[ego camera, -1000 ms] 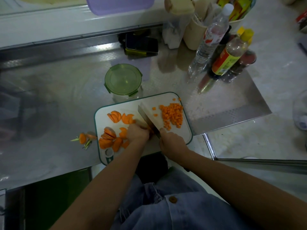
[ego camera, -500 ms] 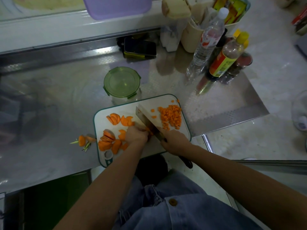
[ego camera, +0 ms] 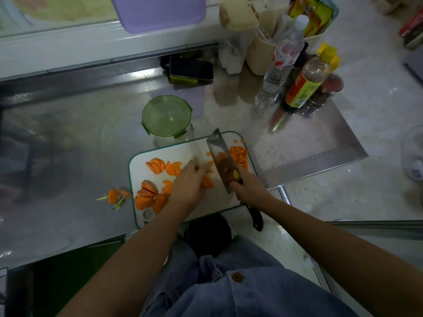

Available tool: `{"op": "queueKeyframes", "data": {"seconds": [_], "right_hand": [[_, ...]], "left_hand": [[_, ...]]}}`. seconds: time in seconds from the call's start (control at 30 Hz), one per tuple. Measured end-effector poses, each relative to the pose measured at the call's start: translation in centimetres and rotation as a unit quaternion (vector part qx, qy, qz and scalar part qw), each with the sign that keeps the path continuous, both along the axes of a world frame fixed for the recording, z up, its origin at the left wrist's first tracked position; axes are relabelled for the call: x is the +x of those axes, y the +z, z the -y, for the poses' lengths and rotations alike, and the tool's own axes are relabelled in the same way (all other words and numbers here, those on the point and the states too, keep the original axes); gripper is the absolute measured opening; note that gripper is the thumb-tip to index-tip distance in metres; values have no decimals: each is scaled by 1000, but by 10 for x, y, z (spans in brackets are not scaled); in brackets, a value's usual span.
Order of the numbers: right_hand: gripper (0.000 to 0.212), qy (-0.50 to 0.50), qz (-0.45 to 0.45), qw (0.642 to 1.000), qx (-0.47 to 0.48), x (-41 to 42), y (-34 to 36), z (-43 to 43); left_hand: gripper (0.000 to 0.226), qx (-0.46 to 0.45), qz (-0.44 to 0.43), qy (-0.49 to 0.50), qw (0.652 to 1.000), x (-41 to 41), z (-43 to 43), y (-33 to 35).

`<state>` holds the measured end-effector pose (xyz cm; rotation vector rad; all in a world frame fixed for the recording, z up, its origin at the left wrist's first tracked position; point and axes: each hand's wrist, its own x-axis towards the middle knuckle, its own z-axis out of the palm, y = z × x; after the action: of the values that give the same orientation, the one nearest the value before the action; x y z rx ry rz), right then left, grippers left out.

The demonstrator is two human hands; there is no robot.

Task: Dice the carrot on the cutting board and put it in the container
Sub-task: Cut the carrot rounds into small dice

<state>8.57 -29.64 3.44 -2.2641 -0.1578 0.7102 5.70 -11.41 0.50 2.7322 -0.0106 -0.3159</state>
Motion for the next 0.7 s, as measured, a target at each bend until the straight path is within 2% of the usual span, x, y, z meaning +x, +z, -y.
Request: {"op": "queueKeyframes", "data": {"seconds": [0.07, 0.17, 0.5, 0.7], "right_hand": [[59, -7, 1, 1000, 8, -1, 1, 2], [59, -6, 9, 1000, 2, -2, 1, 4], [56, 91, 44, 994, -30, -6, -10, -11], [55, 31, 80, 991, -106, 5, -14, -3]], "left_hand": [[47, 77, -10, -49, 996, 4, 3, 0], [33, 122, -1, -58, 991, 7, 6, 2], [35, 92, -6, -4, 996, -5, -5, 0], [35, 74, -15, 42, 996, -4, 0, 2]]}}
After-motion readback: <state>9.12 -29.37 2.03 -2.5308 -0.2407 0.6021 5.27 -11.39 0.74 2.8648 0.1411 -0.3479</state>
